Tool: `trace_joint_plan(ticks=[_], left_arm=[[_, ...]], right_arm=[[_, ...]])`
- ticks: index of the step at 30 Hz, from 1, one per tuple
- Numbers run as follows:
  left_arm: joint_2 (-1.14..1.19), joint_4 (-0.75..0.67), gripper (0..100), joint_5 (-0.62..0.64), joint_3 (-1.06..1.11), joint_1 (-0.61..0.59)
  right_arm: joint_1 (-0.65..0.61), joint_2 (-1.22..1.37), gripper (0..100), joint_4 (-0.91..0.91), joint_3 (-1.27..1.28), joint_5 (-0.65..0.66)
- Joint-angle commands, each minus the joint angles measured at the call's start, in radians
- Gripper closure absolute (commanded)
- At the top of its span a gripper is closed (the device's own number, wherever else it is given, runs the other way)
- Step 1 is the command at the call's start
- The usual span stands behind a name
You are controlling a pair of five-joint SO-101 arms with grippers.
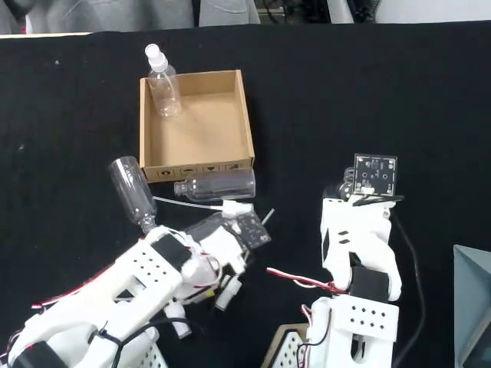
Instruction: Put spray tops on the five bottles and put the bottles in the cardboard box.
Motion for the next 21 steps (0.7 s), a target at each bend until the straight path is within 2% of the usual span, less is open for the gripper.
trace_joint_plan(ticks=[1,9,15,21], left_arm=[[0.006,0.006,85,0.0,-0.016,-0.047],[0.006,0.037,85,0.0,-0.016,0.007],[0.006,0.034,93,0.0,-0.015,0.007],[0.006,0.035,94,0.0,-0.015,0.007]], right_arm=[[0.023,-0.03,90.7,-0.025,-0.01,0.012],[0.023,-0.03,90.7,-0.025,-0.01,0.014],[0.023,-0.03,90.7,-0.025,-0.01,0.014],[0.023,-0.03,90.7,-0.025,-0.01,0.014]])
